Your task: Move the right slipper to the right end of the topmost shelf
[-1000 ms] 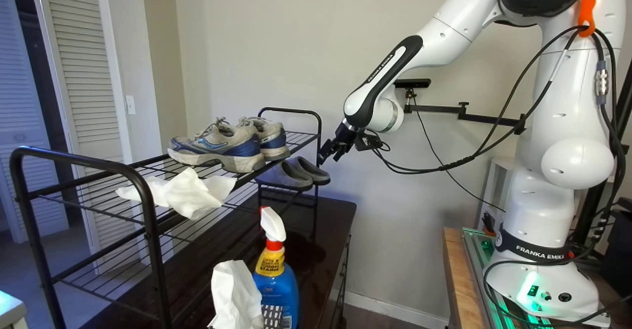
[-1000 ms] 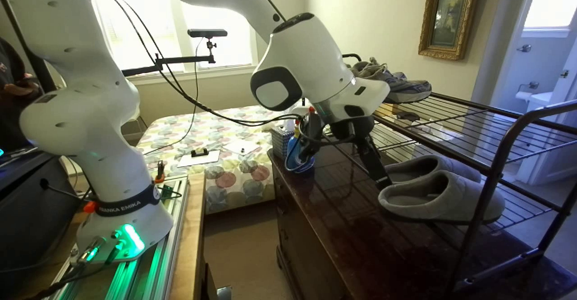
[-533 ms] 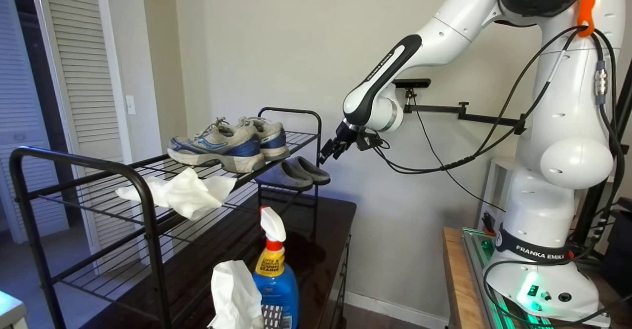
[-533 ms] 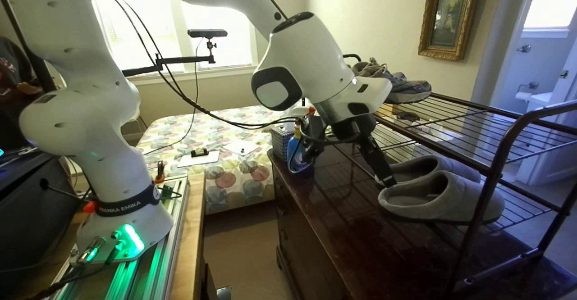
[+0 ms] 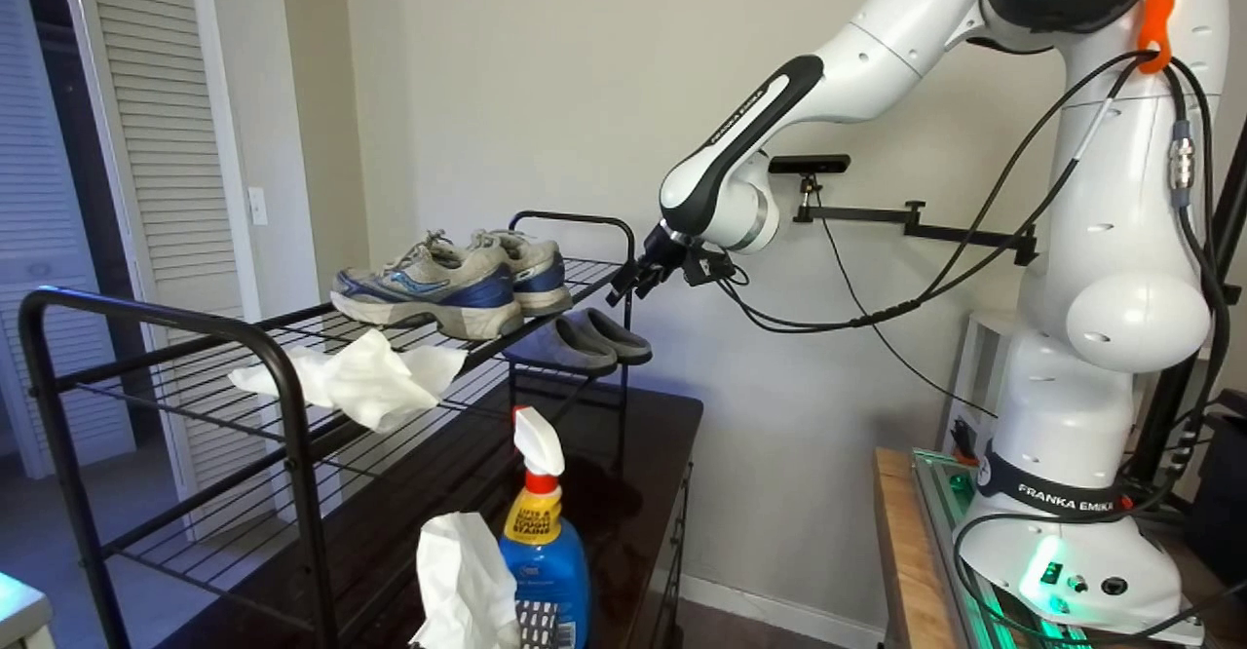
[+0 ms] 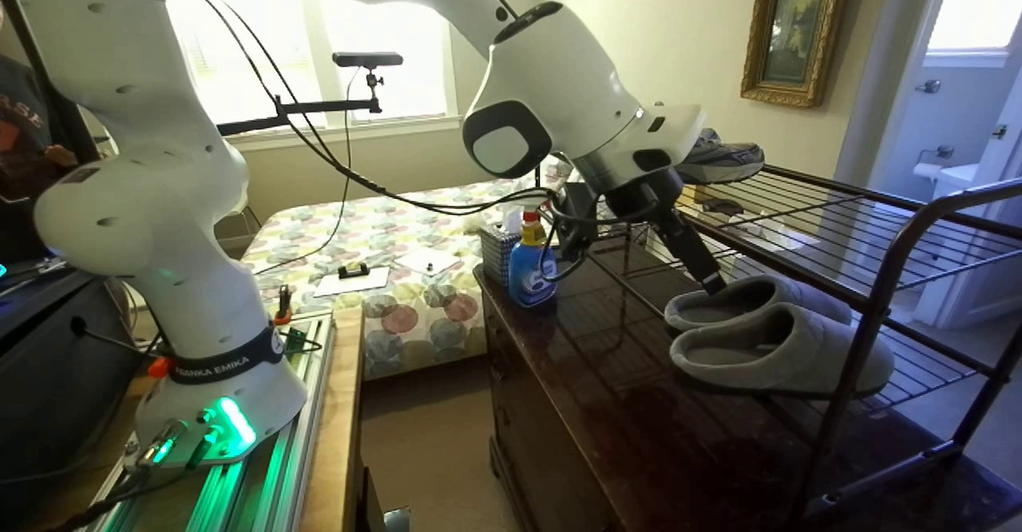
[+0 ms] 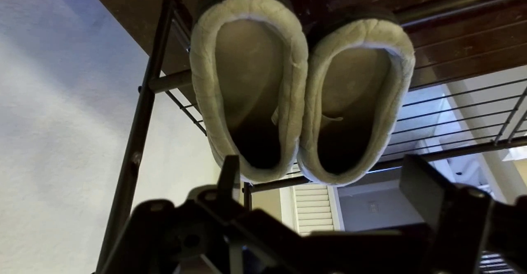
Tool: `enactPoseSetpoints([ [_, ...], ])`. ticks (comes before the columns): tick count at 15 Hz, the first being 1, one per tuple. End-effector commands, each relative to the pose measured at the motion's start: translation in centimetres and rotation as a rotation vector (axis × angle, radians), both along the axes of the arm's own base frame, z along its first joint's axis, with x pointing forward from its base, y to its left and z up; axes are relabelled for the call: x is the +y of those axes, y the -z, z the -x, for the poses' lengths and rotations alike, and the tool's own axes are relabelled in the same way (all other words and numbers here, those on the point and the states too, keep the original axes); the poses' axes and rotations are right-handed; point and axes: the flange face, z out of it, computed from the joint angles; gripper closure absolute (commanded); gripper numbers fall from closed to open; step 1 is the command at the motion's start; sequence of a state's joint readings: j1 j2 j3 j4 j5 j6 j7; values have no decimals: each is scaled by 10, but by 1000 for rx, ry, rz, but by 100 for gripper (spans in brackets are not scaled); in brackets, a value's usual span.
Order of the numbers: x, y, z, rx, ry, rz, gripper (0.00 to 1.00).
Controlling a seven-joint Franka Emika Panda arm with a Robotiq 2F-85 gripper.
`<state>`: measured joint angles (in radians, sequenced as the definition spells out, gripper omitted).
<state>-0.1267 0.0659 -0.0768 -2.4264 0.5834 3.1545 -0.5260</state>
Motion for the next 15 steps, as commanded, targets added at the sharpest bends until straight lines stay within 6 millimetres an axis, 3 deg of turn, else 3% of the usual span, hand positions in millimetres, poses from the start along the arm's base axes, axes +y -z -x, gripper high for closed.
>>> enactPoseSetpoints([
  [1,-15,15,-6,17,21,10,0],
  [6,-33,28,-5,34,23,28,0],
  [9,-41,25,-10,37,-16,25,0],
  [15,-69,42,-15,76,-142,65,0],
])
